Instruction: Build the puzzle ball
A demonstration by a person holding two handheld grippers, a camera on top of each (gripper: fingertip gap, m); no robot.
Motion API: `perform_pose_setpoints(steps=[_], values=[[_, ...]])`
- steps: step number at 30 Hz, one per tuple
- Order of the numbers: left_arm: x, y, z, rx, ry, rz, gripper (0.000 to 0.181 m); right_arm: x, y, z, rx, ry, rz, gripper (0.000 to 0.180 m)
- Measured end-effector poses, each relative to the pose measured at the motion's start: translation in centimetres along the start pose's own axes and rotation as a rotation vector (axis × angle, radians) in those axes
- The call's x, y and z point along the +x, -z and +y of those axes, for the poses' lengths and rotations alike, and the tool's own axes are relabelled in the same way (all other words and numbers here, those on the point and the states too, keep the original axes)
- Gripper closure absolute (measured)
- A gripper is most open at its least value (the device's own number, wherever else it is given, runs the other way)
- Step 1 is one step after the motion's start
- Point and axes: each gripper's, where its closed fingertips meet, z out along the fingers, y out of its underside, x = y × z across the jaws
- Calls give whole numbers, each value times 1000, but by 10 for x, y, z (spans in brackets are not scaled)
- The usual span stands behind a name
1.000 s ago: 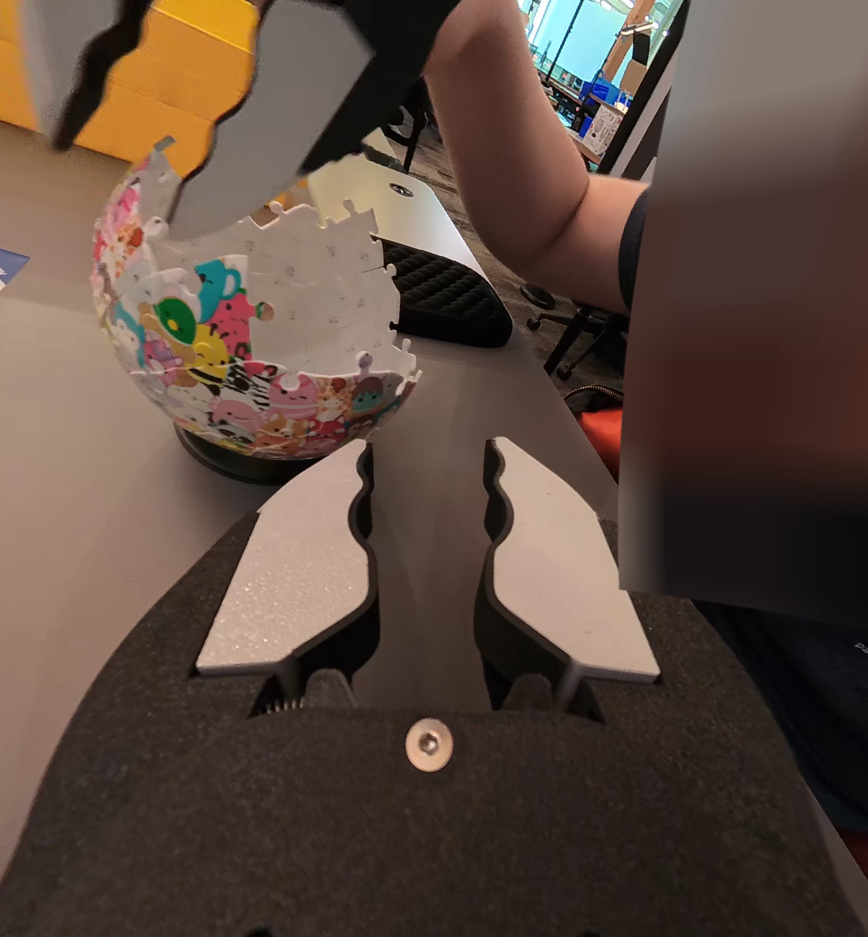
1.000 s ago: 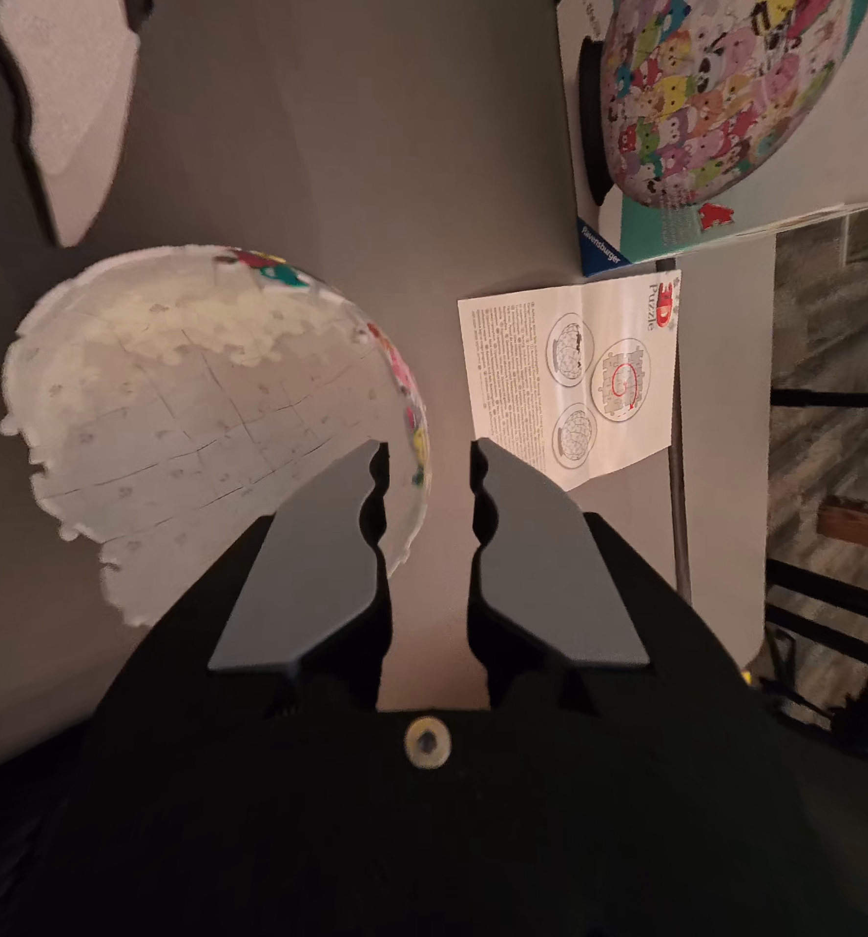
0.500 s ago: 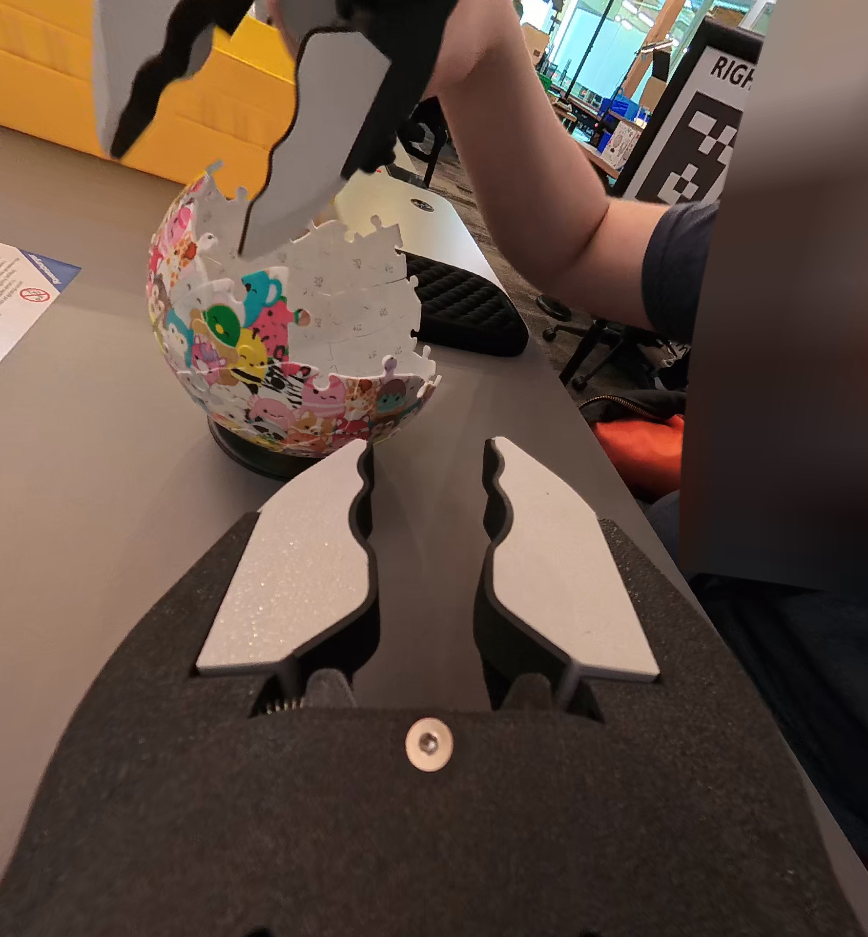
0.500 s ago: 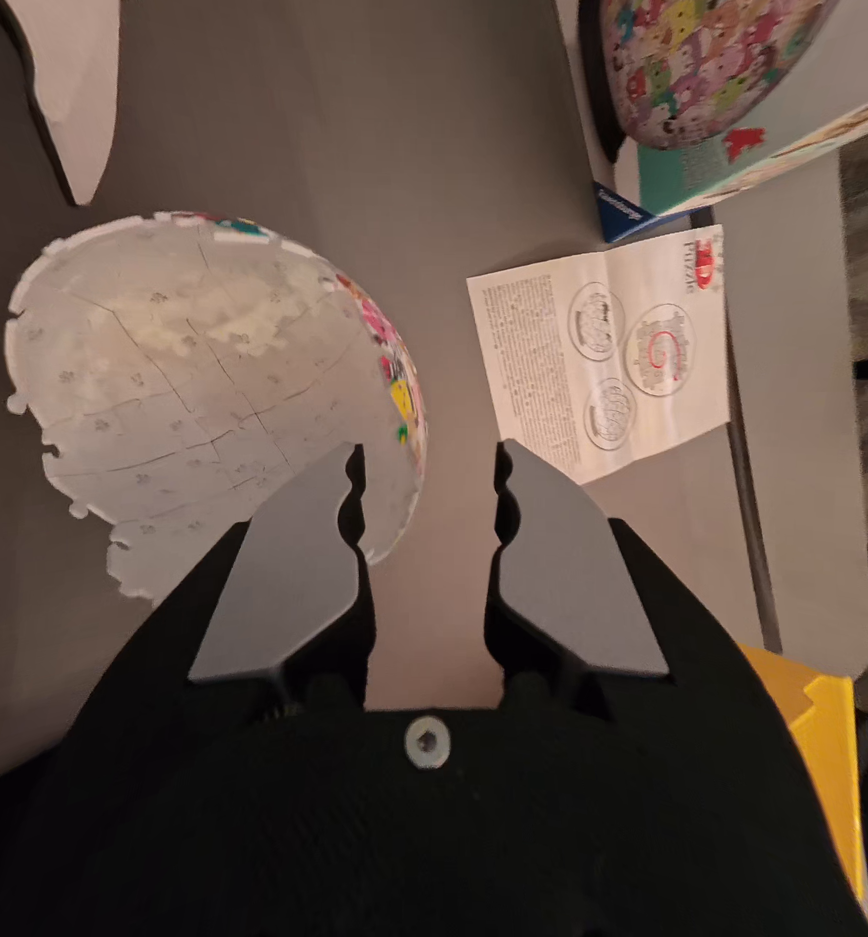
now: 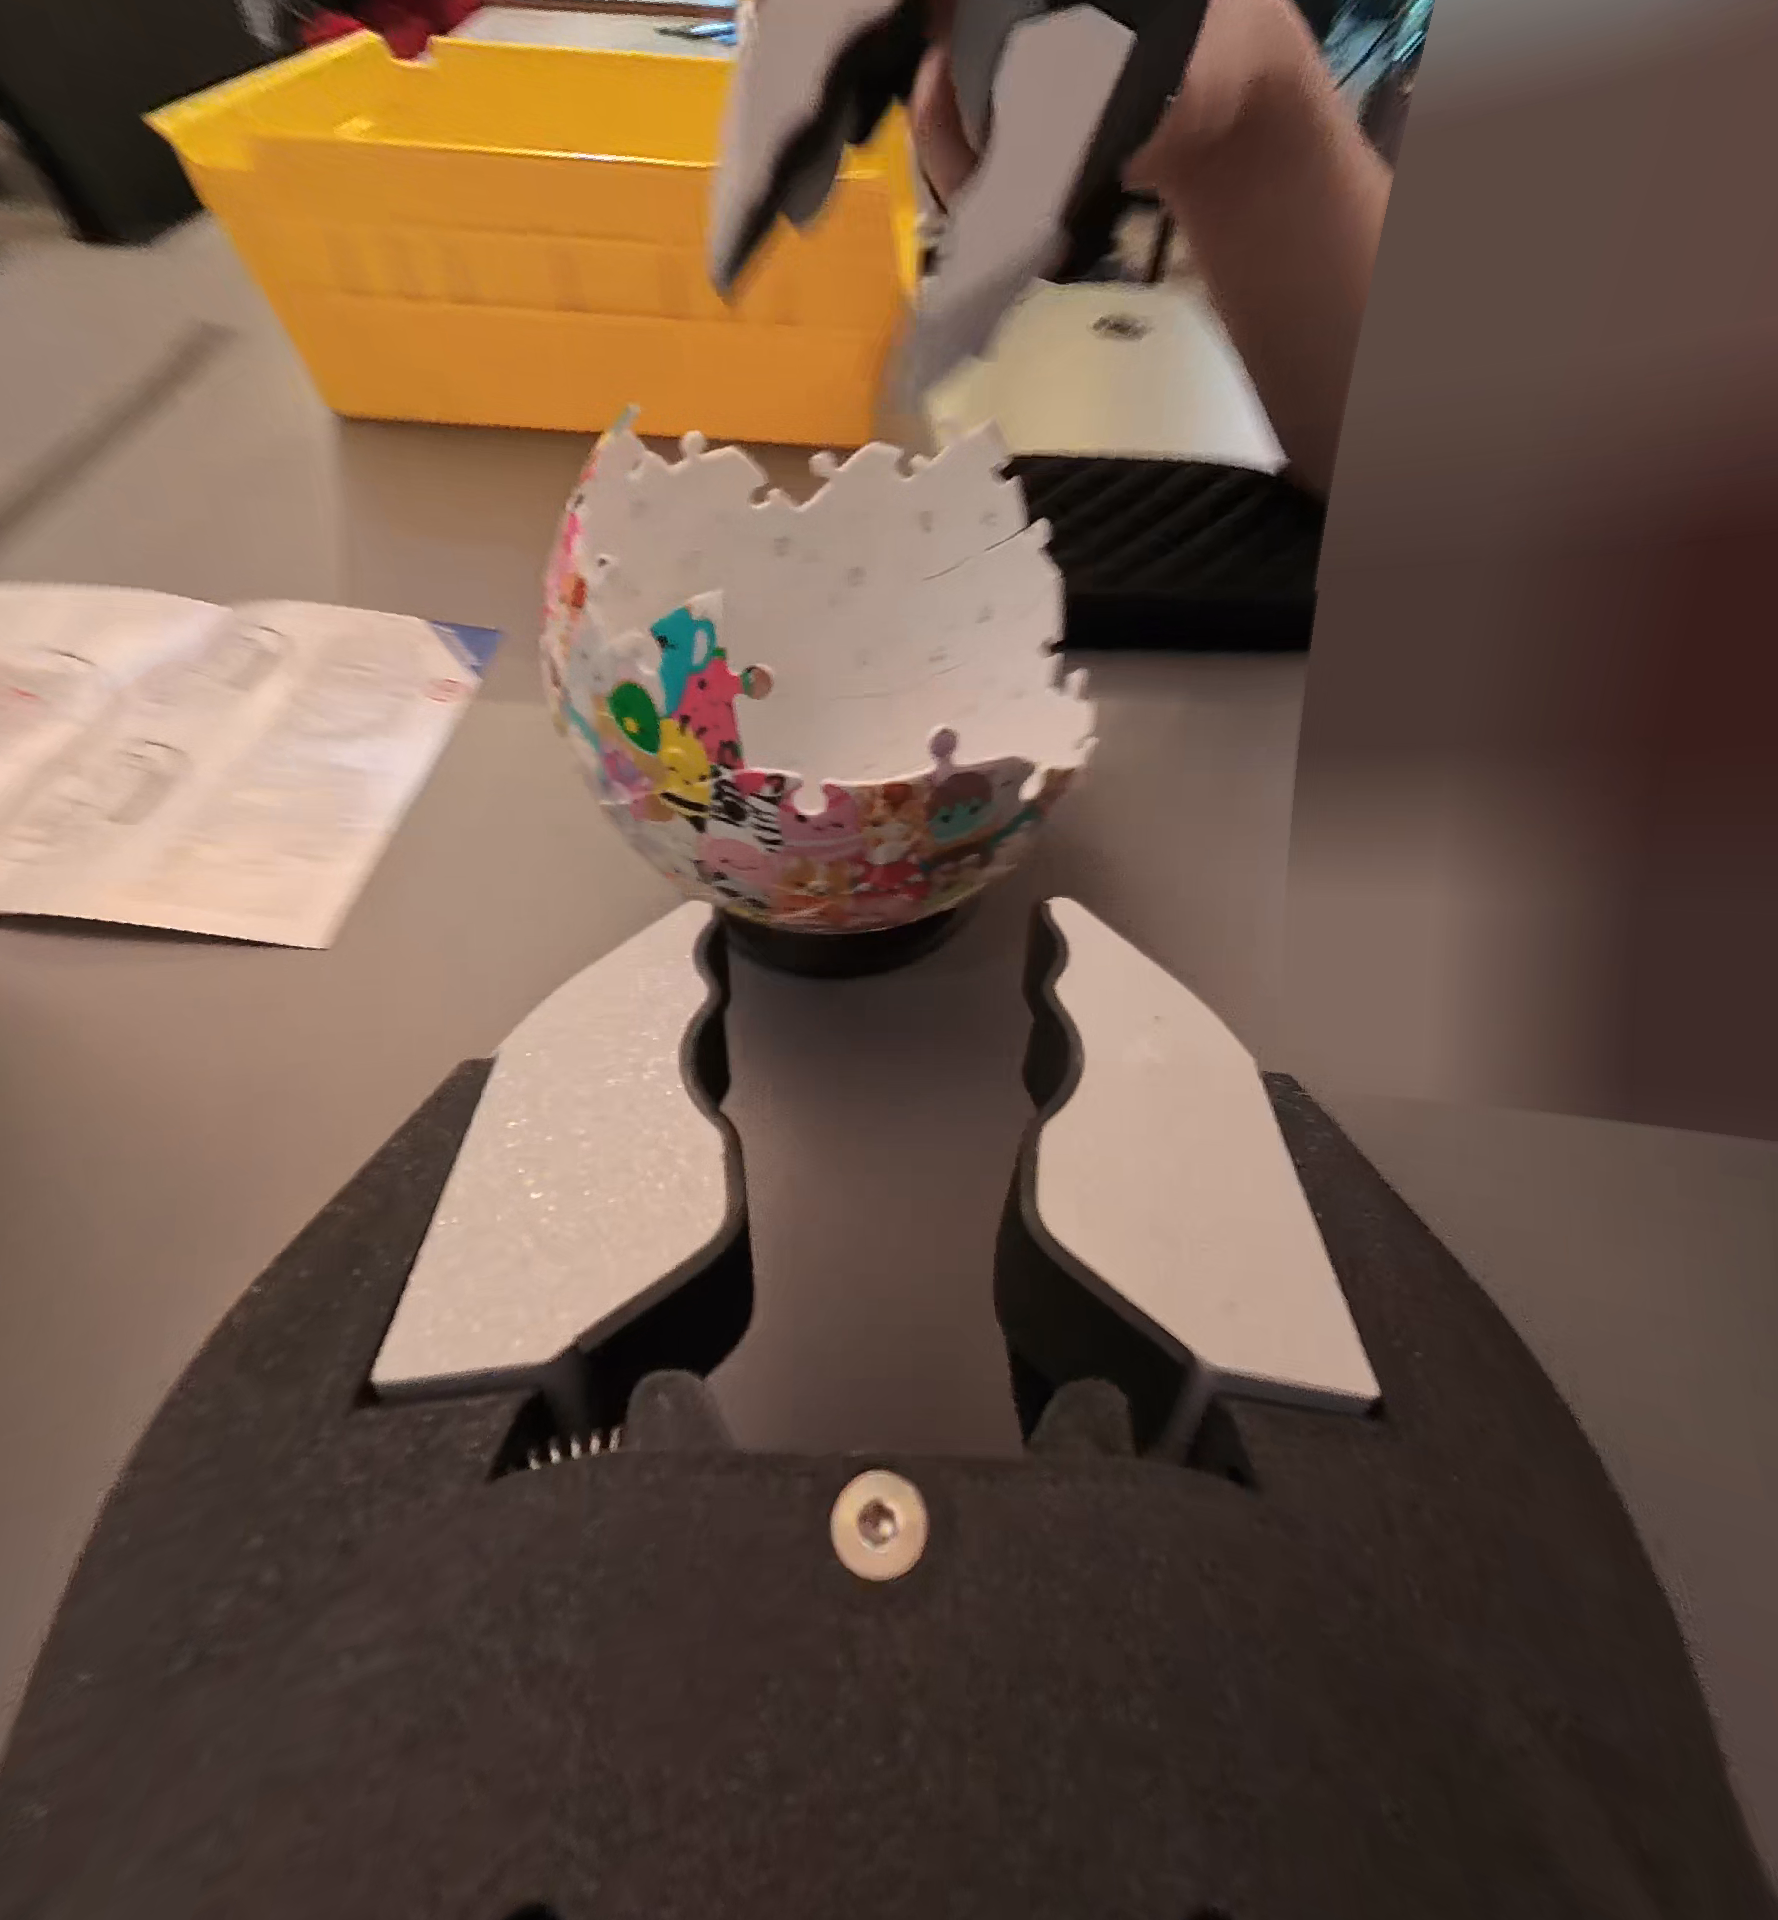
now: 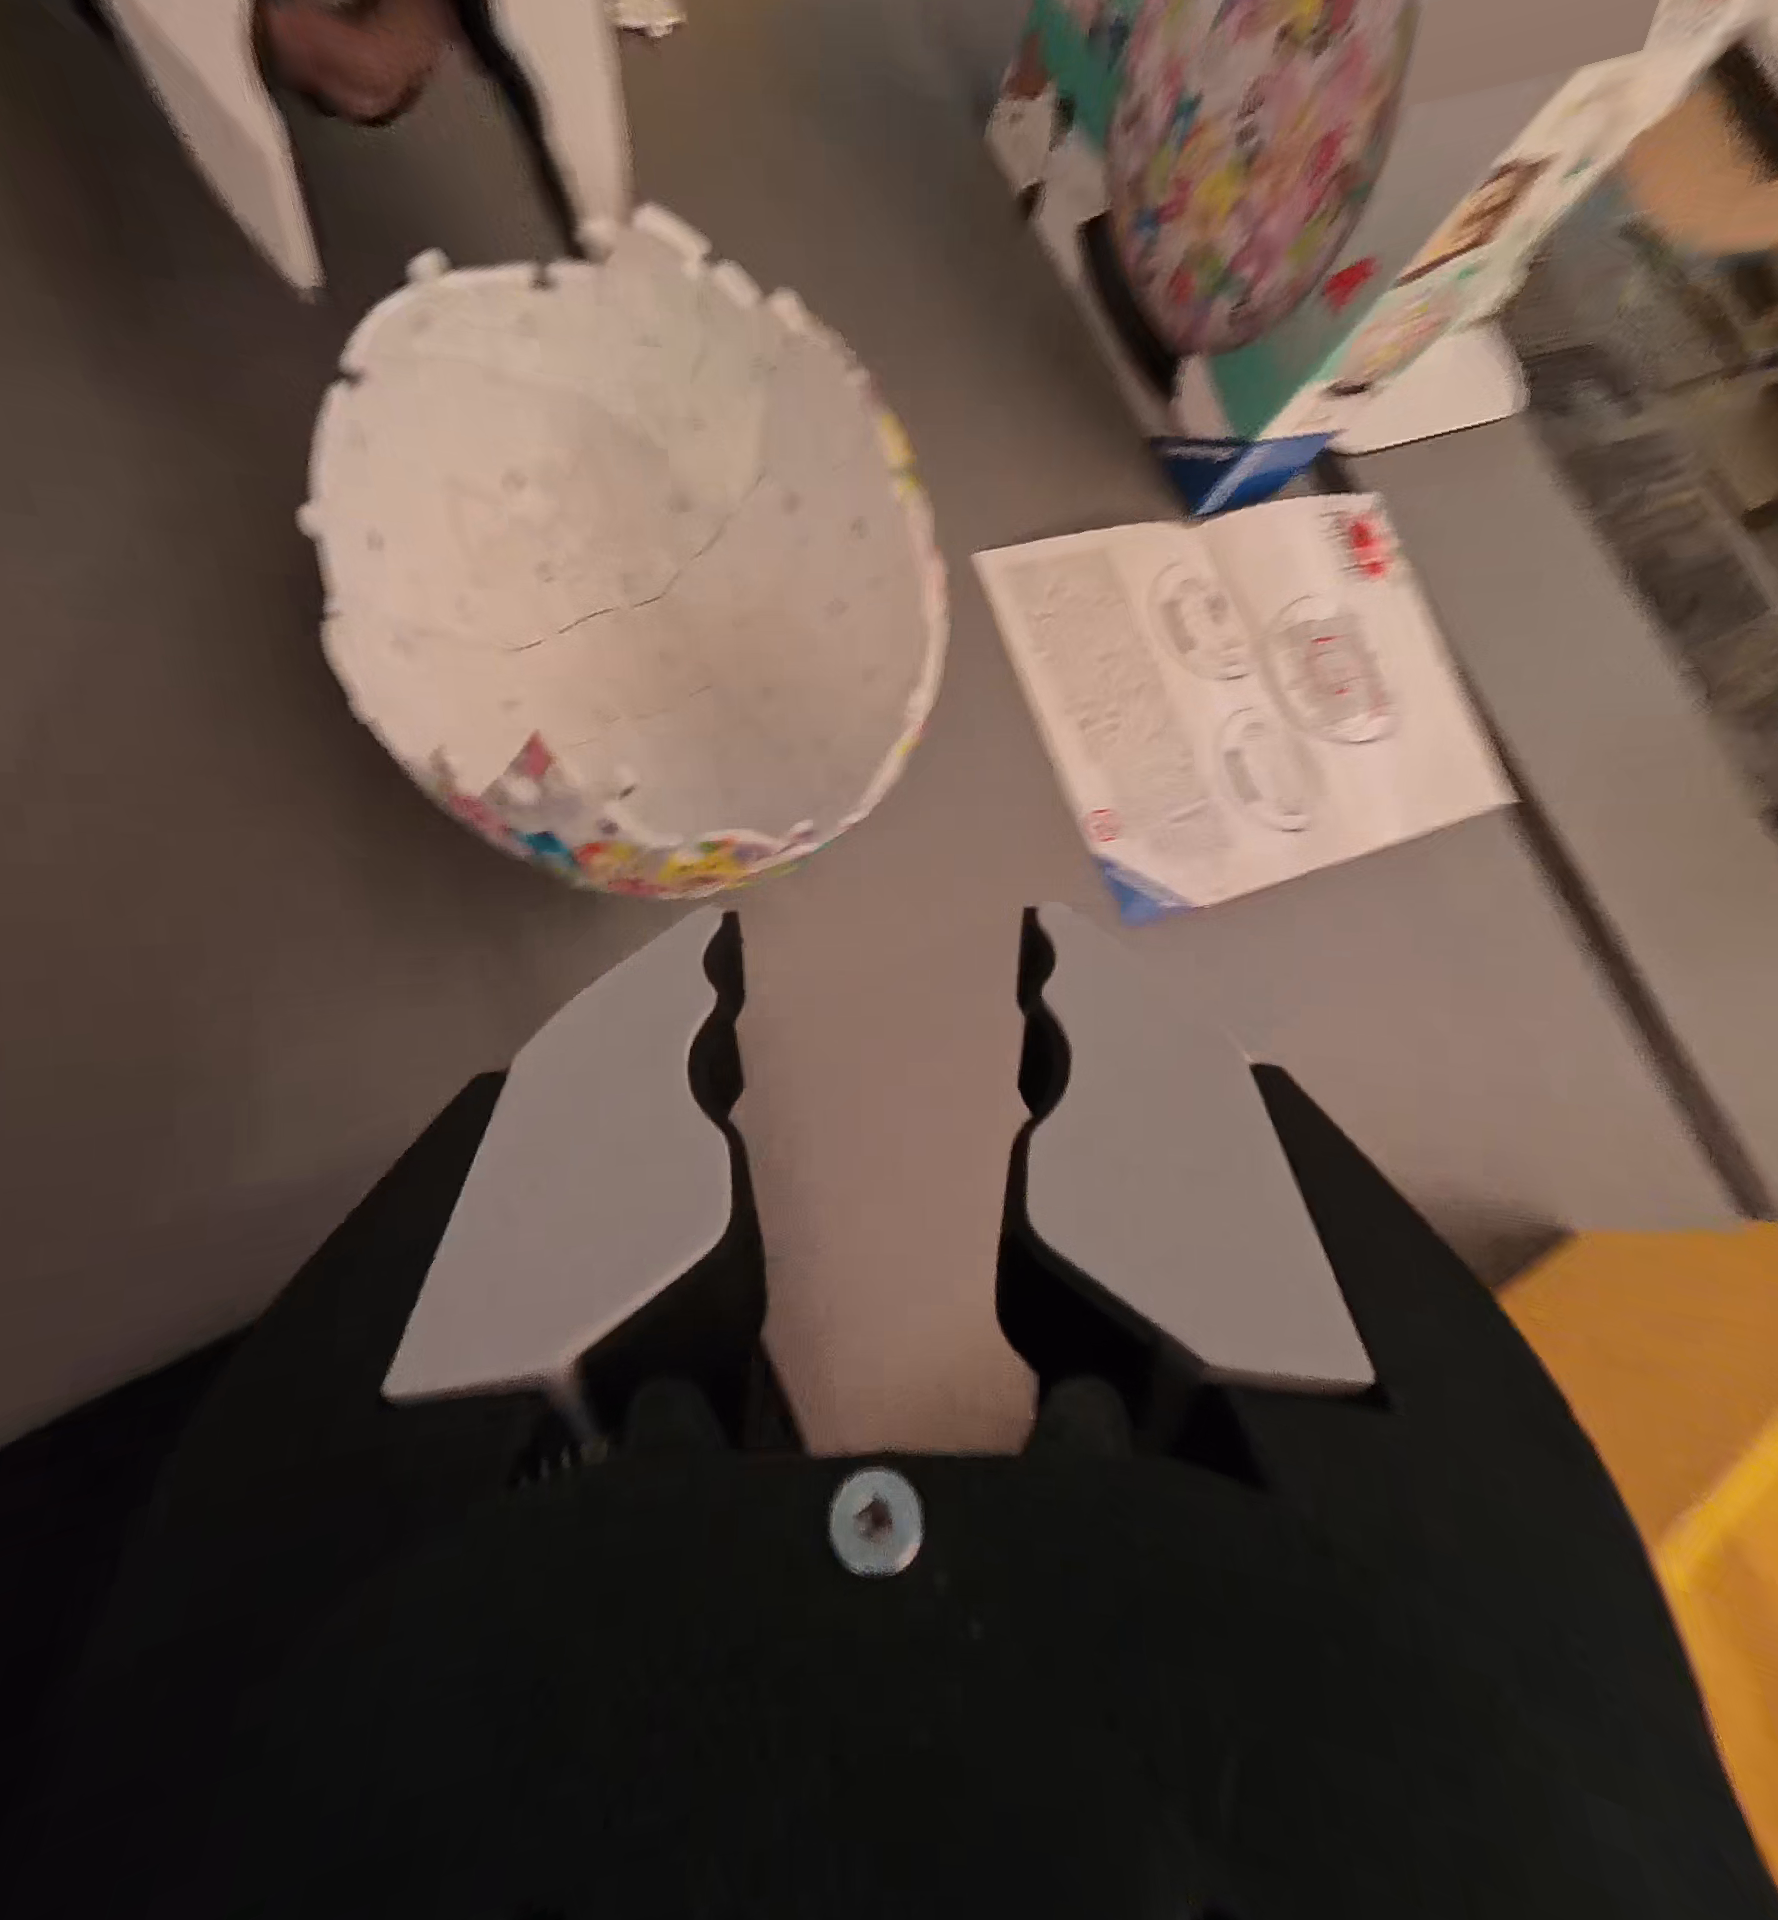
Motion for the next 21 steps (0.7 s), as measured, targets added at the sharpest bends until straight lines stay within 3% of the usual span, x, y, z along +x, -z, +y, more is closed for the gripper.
perform_pose_setpoints(steps=[6,21], values=[[-14,-13,10,-62,-137,-83,117,-31,-28,32,-71,61,-145,110],[-13,-29,9,-79,-205,-95,121,-51,-57,28,-84,63,-208,120]])
